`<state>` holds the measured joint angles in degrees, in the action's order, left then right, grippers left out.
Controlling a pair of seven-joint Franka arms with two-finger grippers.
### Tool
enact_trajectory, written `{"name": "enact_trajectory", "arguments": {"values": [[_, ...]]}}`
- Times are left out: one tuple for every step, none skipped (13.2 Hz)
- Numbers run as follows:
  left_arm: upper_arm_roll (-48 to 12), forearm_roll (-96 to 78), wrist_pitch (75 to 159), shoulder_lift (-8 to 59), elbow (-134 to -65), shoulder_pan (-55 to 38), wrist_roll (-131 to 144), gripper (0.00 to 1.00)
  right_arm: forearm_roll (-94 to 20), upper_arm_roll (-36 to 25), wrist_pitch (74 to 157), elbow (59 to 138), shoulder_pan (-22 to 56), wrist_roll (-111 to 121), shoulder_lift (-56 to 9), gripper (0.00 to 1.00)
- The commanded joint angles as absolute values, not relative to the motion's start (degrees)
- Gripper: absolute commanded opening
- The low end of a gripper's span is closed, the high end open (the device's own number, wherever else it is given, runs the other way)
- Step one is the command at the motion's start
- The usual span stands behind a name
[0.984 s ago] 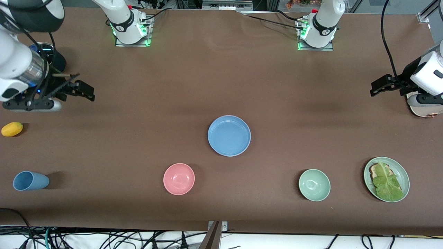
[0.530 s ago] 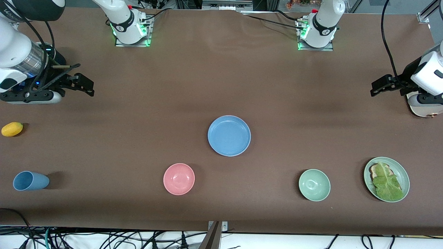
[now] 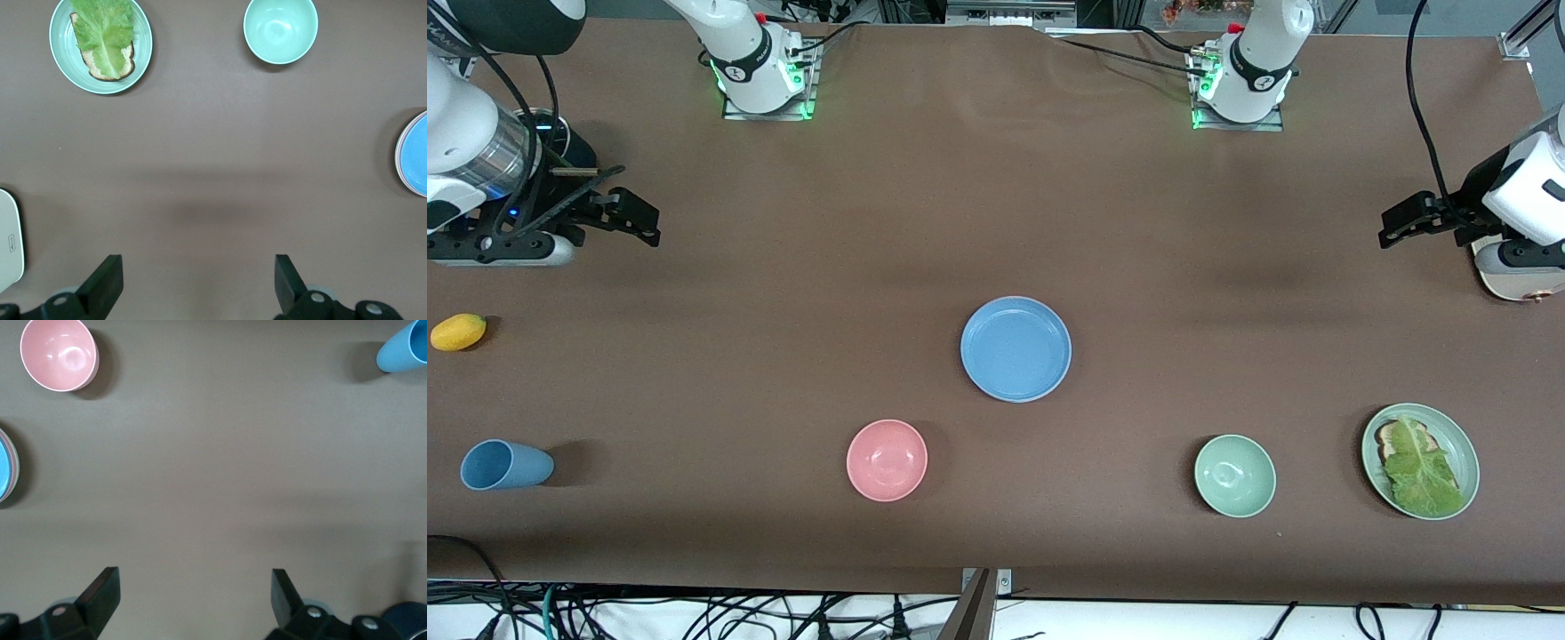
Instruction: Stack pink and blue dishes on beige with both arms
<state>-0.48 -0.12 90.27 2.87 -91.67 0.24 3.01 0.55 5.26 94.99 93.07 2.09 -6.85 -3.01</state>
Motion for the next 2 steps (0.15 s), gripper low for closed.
{"name": "enact_trajectory", "arguments": {"values": [[-0.7,0.79,90.09,3.08,-90.62,0.53,1.85,1.0,0.88,5.98,93.69,92.02,1.23,-6.42,-2.55,1.0],[-0.7,0.79,90.09,3.08,-90.62,0.53,1.85,1.0,1.14,6.06,93.6,91.24,1.23,-6.33,-2.72,1.0]]}}
